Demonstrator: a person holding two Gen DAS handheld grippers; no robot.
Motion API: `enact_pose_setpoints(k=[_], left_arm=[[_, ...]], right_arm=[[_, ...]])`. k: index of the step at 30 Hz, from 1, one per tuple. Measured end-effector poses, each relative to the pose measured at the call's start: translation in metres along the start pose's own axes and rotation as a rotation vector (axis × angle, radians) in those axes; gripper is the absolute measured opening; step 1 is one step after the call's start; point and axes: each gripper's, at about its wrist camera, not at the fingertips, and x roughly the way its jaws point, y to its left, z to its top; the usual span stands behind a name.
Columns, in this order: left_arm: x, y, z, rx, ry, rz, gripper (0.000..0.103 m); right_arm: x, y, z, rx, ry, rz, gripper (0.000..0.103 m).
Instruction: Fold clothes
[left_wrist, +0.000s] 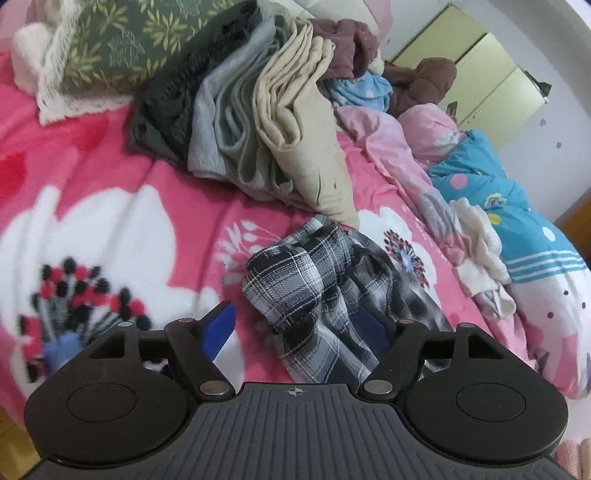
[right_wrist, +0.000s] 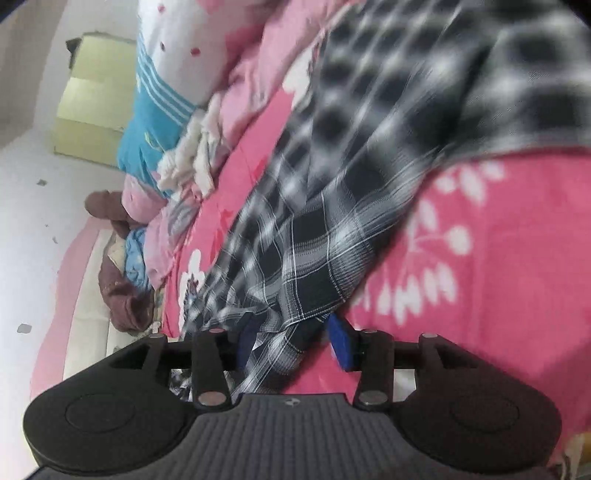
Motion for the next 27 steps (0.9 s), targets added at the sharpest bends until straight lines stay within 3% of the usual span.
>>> enact_pose_setpoints(k=[10,19,25,27], left_arm=[[-0.060,-0.006,-0.005,0.086,-0.038,0.010,0.073],[-0.089,-0.016,-0.011,0.145,-0.075,0.001,0.073],[-0.083,-0.028,-0.013,0.214,-0.118,0.032,0.073],[-0.075,-0.033,-0.014,0.248,-0.135,0.048,0.072]], right_arm=[[-0.075,0.025,-0.022,-0.131,-0.110,0.056,0.047],[-0.069,0.071,-0.024,-0.363,-0.081,0.096,0.047],[-0.063,0.103,-0.025,-0.522,-0.060,0.122,0.045],[-0.038,0.128,-0.025,-0.618,-0.020,0.133,0.043]])
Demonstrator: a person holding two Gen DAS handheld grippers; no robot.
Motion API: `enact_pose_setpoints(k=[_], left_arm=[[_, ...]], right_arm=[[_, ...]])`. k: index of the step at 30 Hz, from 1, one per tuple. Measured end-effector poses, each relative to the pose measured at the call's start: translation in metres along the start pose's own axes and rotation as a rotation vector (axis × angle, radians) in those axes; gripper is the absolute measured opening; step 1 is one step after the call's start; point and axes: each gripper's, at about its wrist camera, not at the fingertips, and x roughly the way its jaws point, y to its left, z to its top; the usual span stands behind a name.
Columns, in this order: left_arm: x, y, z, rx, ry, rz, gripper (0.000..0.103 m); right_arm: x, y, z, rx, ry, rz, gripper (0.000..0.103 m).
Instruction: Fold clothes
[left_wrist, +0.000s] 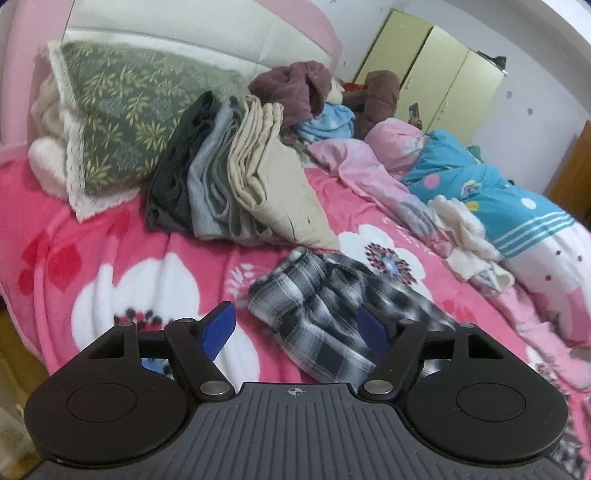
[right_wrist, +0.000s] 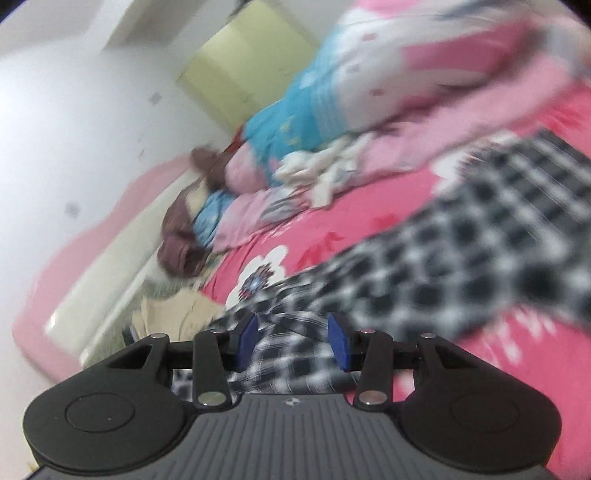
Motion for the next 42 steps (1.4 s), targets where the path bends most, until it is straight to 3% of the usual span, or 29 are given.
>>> enact_pose_setpoints(k=[4,9,16,21,26,27,28,29,33,36,40,42], left_arm=[[0.027,-0.014,-0.001,0.095,-0.012,0.024,0.072],[0.070,-0.021,-0.003,0.208,-0.050,0.049,0.072],[0.118,-0.021,-0.009,0.313,-0.072,0.055,0.072],[0.132,-0.028,-0.023,0.396,-0.077,0.032,0.070],[0.131,-0.029,-0.038,0.449,-0.128,0.043,0.069],[0.131,-0.029,-0.039,0.451,-0.138,0.042,0.068],[0.130,-0.027,-0.039,0.441,-0.148,0.040,0.067],[0.129,-0.026,-0.038,0.431,-0.158,0.038,0.066],[0.130,-0.021,-0.036,0.391,-0.173,0.038,0.066],[0.138,-0.016,-0.035,0.350,-0.147,0.059,0.066],[0.137,-0.011,-0.033,0.316,-0.145,0.056,0.066],[0.136,-0.010,-0.034,0.314,-0.152,0.054,0.066]], right_arm=[[0.078,0.049,0.024,-0.220,0.106,0.064,0.043],[0.205,0.130,0.038,-0.549,0.258,0.196,0.045],[0.397,0.215,0.011,-0.845,0.437,0.395,0.056],[0.481,0.245,-0.027,-0.981,0.529,0.447,0.056],[0.500,0.244,-0.051,-1.063,0.602,0.455,0.052],[0.503,0.244,-0.056,-1.079,0.617,0.455,0.044],[0.506,0.243,-0.061,-1.095,0.632,0.456,0.012],[0.509,0.242,-0.065,-1.110,0.646,0.457,0.003],[0.504,0.247,-0.066,-1.080,0.529,0.469,0.002],[0.521,0.245,-0.075,-1.034,0.514,0.405,0.003],[0.516,0.243,-0.061,-0.971,0.492,0.385,0.030],[0.494,0.239,-0.040,-0.893,0.438,0.436,0.034]])
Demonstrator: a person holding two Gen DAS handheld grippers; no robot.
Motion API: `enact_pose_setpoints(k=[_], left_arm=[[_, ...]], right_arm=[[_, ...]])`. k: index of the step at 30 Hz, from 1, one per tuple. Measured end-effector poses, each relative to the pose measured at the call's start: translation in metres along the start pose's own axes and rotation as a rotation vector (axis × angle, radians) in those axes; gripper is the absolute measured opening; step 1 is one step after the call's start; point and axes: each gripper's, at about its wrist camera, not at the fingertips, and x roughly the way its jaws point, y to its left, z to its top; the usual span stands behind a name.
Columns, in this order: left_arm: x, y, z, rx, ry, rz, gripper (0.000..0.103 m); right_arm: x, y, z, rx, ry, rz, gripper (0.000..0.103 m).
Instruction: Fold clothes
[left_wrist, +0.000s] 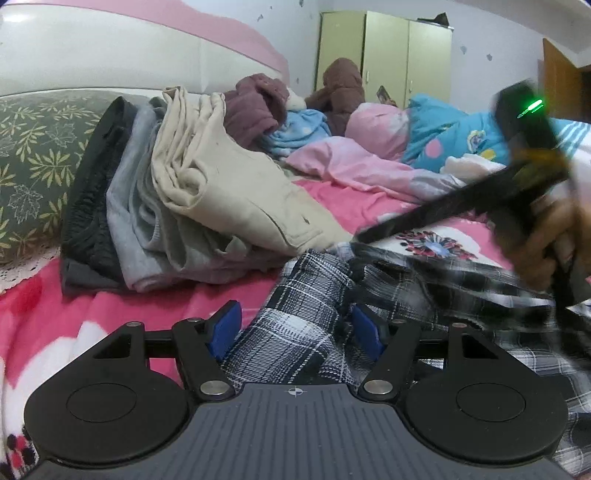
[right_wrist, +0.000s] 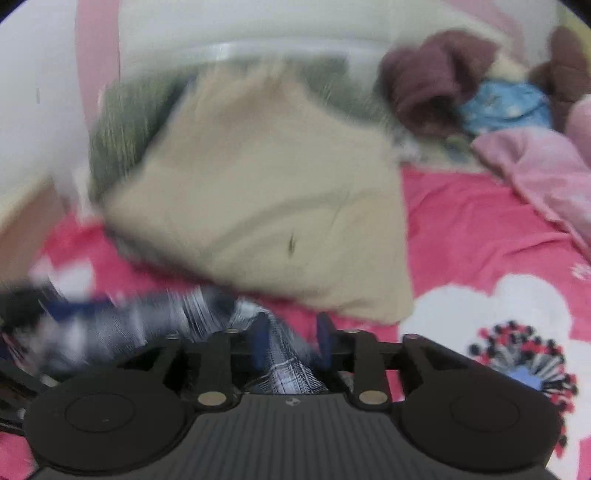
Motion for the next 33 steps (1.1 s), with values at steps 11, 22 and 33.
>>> enact_pose_setpoints(k=[11,22,33], left_arm=[[-0.014,0.001,0.000,-0.024,-0.034,0.007,0.044],[-0.013,0.002,0.012,-0.031,-0.056,0.008,0.037],[0.014,0.005,0.007,-0.027,0.015,0.068,0.039]], right_arm=[[-0.005,0.031,-0.035,-0.082,0.139,0.103,0.035],[-0.007,0.047,-0.018,-0.180,0.047,-0.024,0.004],[-0.005,0.042,-0.012,-0.164,0.006,-0.088,0.004]])
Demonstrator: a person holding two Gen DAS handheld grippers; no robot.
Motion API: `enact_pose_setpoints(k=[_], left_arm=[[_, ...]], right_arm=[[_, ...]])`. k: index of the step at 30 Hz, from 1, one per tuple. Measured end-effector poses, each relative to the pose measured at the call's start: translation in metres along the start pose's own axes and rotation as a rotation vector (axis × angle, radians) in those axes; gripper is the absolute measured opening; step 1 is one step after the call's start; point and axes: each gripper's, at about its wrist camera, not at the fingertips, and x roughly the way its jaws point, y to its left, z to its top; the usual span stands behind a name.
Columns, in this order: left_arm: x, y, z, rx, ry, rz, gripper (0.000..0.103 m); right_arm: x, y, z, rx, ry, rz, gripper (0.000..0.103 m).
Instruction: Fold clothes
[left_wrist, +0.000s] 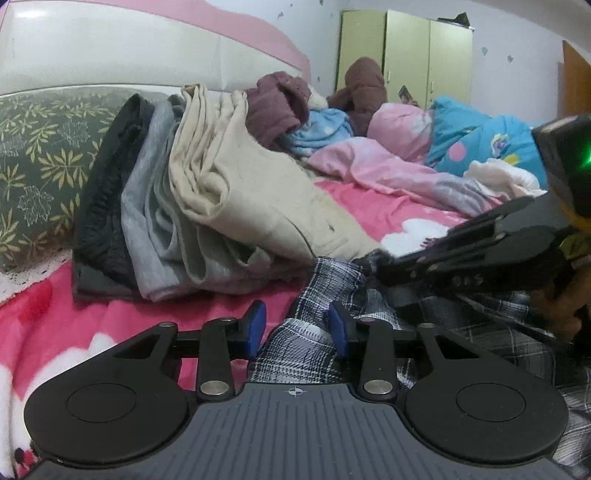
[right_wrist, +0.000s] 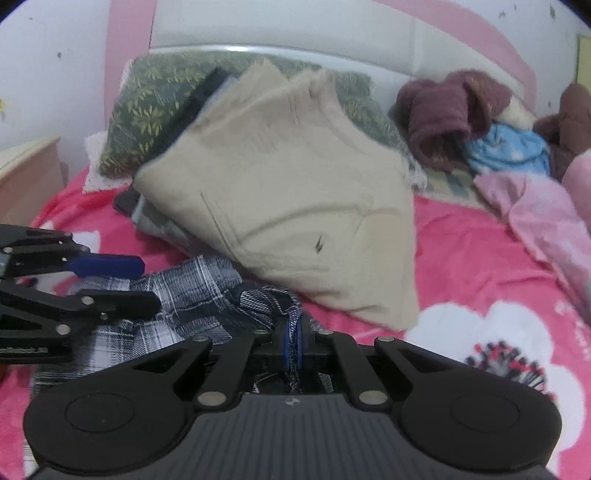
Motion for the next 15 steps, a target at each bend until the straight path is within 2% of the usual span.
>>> enact_pose_setpoints(k=[4,6,7,8,12,14,15], left_arm=[[-0.001,0.000,0.002,0.005,0.008,0.003,0.042],[-0.006,-0.001,0.004,0.015,-0.002,0.011,0.045],[-0.008,-0.001,0.005,0.021,-0.008,0.015,0.046],[-0.010,-0.002,0.007,0.025,-0.012,0.020,0.047],[-0.019,-0.005,0.013,0.022,-0.019,0.032,0.051],[-0.023,-0.006,0.018,0.008,-0.019,0.028,0.061],[-0.026,-0.006,0.021,0.000,-0.026,0.026,0.063]], right_arm=[[0.003,-0.005,-0.003,0.032,0.004,-0.009,0.007],[0.005,-0.008,-0.004,0.047,0.005,-0.014,0.021],[0.006,-0.009,-0.004,0.055,0.006,-0.016,0.036],[0.006,-0.010,-0.005,0.063,0.007,-0.018,0.045],[-0.040,-0.030,-0.006,0.164,-0.032,-0.041,0.046],[-0.070,-0.043,-0.010,0.236,-0.057,-0.054,0.046],[-0.090,-0.048,-0.016,0.274,-0.074,-0.060,0.046]])
